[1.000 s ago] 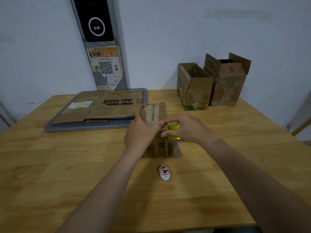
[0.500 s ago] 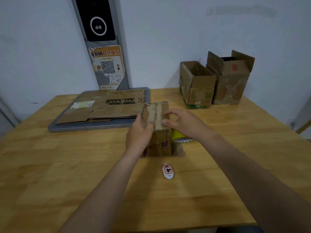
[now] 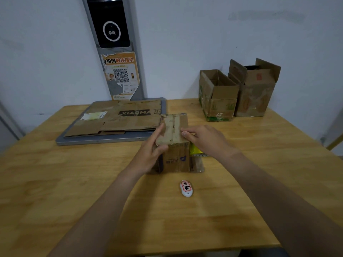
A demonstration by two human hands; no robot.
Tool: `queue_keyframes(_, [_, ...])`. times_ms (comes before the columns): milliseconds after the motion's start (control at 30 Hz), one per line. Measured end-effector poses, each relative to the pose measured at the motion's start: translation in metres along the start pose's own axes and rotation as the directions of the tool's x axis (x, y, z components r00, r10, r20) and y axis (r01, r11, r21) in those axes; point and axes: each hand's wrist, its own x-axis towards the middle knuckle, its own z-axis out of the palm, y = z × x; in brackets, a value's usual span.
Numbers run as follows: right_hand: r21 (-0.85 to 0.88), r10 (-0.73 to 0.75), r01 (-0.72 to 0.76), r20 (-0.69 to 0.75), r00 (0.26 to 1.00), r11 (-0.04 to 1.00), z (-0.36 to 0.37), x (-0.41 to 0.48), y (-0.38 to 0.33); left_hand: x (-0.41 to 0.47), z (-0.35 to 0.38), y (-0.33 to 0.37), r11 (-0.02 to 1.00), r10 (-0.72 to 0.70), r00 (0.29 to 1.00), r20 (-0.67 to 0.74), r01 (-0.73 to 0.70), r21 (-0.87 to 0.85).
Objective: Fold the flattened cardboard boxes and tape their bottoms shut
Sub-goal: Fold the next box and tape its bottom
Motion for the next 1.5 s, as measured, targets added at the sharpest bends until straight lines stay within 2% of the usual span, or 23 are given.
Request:
queue_keyframes(67, [-0.011,-0.006,0.006,-0.006,1.000,1.000,0.000,-0.001,0.000,0.000,-0.003,-0.002,0.989,0.056,0.998,0.016,-0.057,0.136])
queue_keyframes(167, [-0.019,-0.009,0.009,-0.004,1.000,1.000,0.000,0.000,0.001,0.002,-0.014,-0.001,0.961,-0.029,0.999,0.018,0.023,0.275])
queue_keyframes(233, [-0.026,-0.014,0.015,0.005,1.000,1.000,0.000,0.000,0.001,0.003,-0.018,0.001,0.947,-0.025,1.000,0.010,0.020,0.319])
queue_keyframes(433, [-0.035,-0.031,0.031,0.008,0.999,0.999,0.001,0.001,0.000,0.017,-0.005,0.011,0.973,0.073,0.997,0.014,-0.074,0.220])
queue_keyframes(533, [-0.046,-0.041,0.041,-0.003,0.999,0.998,0.001,0.001,0.001,0.013,-0.008,0.000,0.938,0.211,0.977,0.040,-0.214,0.271])
queue_keyframes(600, [-0.044,-0.044,0.044,-0.009,0.999,0.998,0.001,0.001,0.002,0.007,-0.011,-0.005,0.925,0.252,0.966,0.058,-0.258,0.280])
queue_keyframes(867, [-0.040,-0.068,0.068,-0.010,0.998,0.997,0.002,-0.001,0.001,0.002,-0.027,-0.001,0.934,0.181,0.974,0.140,-0.214,0.285])
queue_keyframes(933, [-0.064,-0.084,0.084,-0.005,0.996,0.994,0.002,-0.001,0.001,0.005,-0.026,0.009,0.906,0.181,0.977,0.110,-0.210,0.367])
queue_keyframes(1000, [-0.089,-0.114,0.112,-0.015,0.993,0.990,0.004,-0.001,0.000,0.007,-0.015,0.020,0.856,0.252,0.967,0.046,-0.245,0.455])
queue_keyframes(1100, [-0.114,-0.134,0.132,-0.011,0.991,0.985,0.004,-0.002,-0.004,0.006,0.013,0.036,0.880,0.234,0.969,-0.078,-0.177,0.440])
queue_keyframes(1167, [-0.039,-0.144,0.144,-0.005,0.990,0.989,0.001,-0.003,-0.004,0.008,0.026,0.039,0.886,0.213,0.960,-0.179,-0.113,0.449])
queue_keyframes(1233, [0.172,-0.122,0.116,0.022,0.992,0.978,-0.006,-0.006,0.002,0.010,0.030,0.038,0.875,0.223,0.945,-0.239,-0.086,0.477])
queue_keyframes(1300, [0.381,-0.137,0.099,0.075,0.988,0.919,-0.012,-0.014,0.015,0.012,0.031,0.038,0.869,0.236,0.932,-0.275,-0.076,0.489])
queue_keyframes(1400, [0.490,-0.169,0.095,0.108,0.980,0.867,-0.017,-0.029,0.035,0.014,0.038,0.042,0.857,0.245,0.906,-0.344,-0.036,0.514])
queue_keyframes(1500, [0.527,-0.176,0.123,0.051,0.983,0.841,-0.022,-0.039,0.046,0.016,0.044,0.042,0.843,0.273,0.876,-0.397,-0.019,0.538])
